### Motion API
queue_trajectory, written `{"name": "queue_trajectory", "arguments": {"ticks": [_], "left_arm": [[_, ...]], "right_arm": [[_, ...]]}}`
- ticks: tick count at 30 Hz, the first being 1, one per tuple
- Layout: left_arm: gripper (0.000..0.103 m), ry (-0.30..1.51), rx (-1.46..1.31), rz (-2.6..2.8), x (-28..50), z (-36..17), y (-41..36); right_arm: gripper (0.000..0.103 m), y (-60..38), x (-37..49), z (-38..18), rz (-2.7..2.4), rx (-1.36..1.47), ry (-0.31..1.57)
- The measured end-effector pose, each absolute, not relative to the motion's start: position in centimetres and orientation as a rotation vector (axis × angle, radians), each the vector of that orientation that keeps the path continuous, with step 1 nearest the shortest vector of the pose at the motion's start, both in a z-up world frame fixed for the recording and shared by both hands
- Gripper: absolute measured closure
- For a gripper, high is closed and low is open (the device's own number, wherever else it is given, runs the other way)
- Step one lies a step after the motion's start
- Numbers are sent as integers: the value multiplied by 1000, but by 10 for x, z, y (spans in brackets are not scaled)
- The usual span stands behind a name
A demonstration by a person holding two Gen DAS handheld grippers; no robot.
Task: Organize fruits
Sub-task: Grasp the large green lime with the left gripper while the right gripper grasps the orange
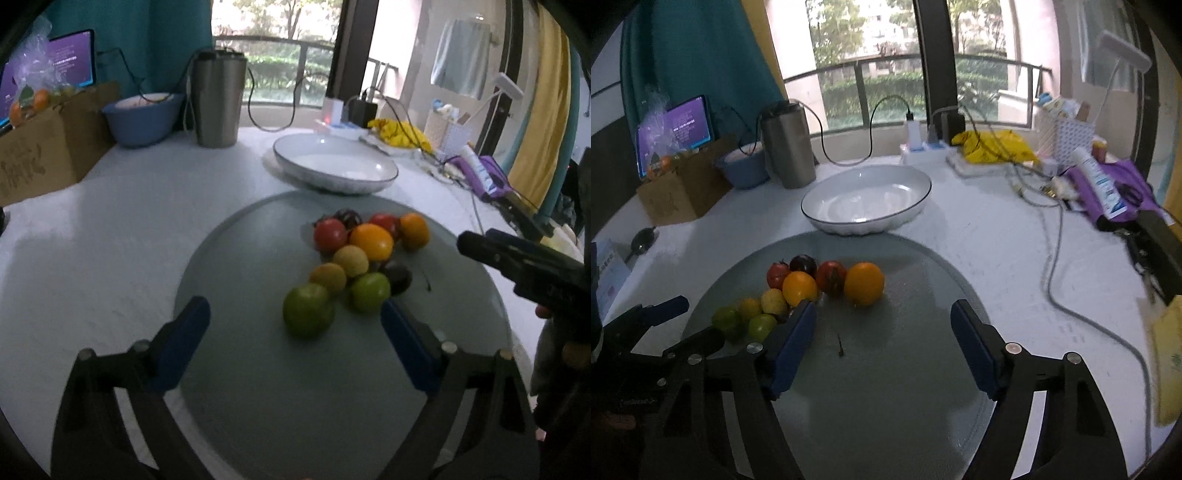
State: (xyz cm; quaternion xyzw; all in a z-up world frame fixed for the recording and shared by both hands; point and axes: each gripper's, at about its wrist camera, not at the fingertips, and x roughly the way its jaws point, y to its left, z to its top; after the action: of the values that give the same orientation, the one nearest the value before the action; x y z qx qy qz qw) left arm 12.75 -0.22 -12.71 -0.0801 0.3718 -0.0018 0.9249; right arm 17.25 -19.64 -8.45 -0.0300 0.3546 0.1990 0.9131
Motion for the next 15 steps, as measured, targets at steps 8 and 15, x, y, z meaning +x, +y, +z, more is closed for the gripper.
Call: {"name": "queue_trajectory", "arguments": {"ticks": [8,15], "left_arm": [[37,834,-163,3,135,-137,-4],[48,834,-156,1,142,-137,-1]], "right_arm": [[25,-188,195,-98,454,-65,793],[45,-177,217,-109,480,-73,854]]}}
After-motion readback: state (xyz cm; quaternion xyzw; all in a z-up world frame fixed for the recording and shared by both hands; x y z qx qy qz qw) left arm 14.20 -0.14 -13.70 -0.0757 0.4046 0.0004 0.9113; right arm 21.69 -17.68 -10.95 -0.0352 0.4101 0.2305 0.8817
